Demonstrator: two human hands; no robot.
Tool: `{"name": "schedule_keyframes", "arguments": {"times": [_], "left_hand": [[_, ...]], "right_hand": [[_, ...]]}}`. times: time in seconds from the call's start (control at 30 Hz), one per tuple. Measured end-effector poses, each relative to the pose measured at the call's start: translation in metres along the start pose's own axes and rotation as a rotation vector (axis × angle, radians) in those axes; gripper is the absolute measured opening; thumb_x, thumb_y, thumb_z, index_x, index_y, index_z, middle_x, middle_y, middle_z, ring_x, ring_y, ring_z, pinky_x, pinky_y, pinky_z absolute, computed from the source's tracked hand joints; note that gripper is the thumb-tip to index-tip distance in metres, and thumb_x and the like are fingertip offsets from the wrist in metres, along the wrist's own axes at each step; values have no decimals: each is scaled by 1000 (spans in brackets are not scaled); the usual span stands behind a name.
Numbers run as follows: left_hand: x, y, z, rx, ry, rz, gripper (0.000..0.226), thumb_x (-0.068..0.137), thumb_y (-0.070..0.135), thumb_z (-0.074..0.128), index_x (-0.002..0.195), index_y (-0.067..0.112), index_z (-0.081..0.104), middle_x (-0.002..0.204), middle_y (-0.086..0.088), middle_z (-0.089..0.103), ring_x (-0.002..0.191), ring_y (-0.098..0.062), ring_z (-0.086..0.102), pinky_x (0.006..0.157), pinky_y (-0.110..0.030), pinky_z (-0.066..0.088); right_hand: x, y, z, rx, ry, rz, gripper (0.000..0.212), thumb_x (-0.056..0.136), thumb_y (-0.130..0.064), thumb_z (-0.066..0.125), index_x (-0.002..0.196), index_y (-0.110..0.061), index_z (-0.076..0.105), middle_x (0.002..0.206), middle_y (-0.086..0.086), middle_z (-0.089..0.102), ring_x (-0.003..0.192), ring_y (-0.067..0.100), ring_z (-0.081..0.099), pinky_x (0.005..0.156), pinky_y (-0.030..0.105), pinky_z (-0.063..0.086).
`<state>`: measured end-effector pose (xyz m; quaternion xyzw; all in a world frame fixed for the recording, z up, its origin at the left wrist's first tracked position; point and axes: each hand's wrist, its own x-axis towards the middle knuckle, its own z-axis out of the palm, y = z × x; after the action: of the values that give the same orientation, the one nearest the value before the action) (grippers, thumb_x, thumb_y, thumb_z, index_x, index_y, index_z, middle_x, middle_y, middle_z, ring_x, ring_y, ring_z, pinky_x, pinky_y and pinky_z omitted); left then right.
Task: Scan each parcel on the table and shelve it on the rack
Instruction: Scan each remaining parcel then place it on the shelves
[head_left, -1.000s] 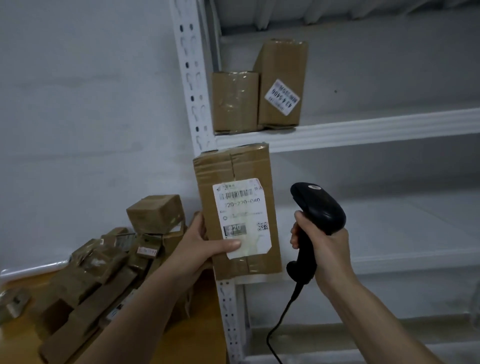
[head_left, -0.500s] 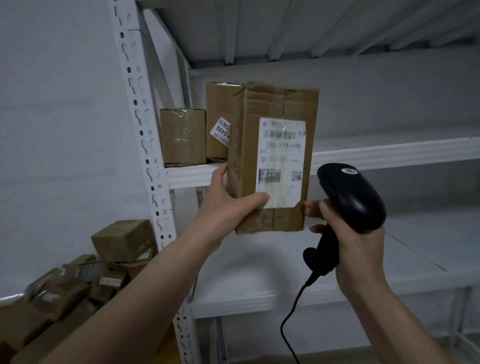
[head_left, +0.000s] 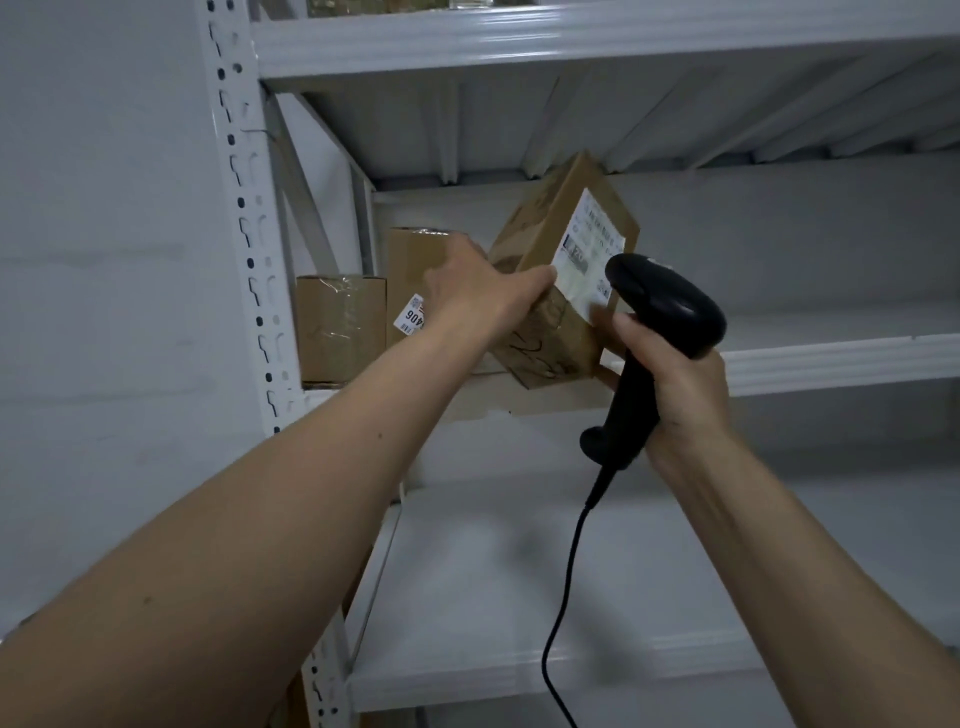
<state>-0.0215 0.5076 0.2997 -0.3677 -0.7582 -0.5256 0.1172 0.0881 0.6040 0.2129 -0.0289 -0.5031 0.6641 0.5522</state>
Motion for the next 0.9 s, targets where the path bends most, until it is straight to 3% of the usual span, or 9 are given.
{"name": "schedule_keyframes", "arguments": {"times": [0.1,0.2,0.37,0.53,0.63,0.73,0.9], "left_hand": [[4,4,5,85,1,-24,64,73,52,70,121,18,45,126,-8,32,93,-24,49,79,-34,46],[5,1,14,123,18,46,57,73,45,73,117,20,47,119,-5,25,110,-32,47,94,-39,47],[8,-8,27,242,98,154,58,79,27,77,129,21,47,131,-9,29,119,-29,35,94,-32,36],[15,-20,32,425,192,272,56,83,9,73,132,21,49,132,-8,33,118,-26,36,83,-26,31],[18,-25,35,497,233,313,55,83,2,69,132,20,50,130,-9,35,116,-25,37,80,-27,33],[20,-30,38,487,221,300,60,84,1,68,137,19,46,129,-10,35,117,-26,39,80,-27,33],[22,-37,43,446,167,275,69,88,6,65,147,24,34,130,-11,35,120,-26,39,88,-31,39]], "right_hand": [[15,1,2,-25,-28,53,18,79,-12,76,94,-21,72,99,8,76,97,24,71,92,50,54],[27,6,3,-93,-29,101,14,80,-12,75,92,-18,70,97,12,75,98,27,70,95,49,53],[39,13,10,-169,-31,127,9,84,-14,72,89,-18,66,87,5,74,91,22,69,92,40,53],[44,26,16,-233,40,119,13,82,-20,75,86,-21,63,86,3,66,86,17,63,71,29,48],[42,35,22,-185,43,146,10,82,-17,74,86,-18,66,89,9,70,89,24,67,80,34,52],[43,41,31,-160,28,174,9,82,-15,74,87,-16,67,97,15,72,93,27,68,85,37,54],[45,47,36,-151,45,177,9,82,-16,74,86,-18,66,85,4,71,82,17,67,68,25,50]]}}
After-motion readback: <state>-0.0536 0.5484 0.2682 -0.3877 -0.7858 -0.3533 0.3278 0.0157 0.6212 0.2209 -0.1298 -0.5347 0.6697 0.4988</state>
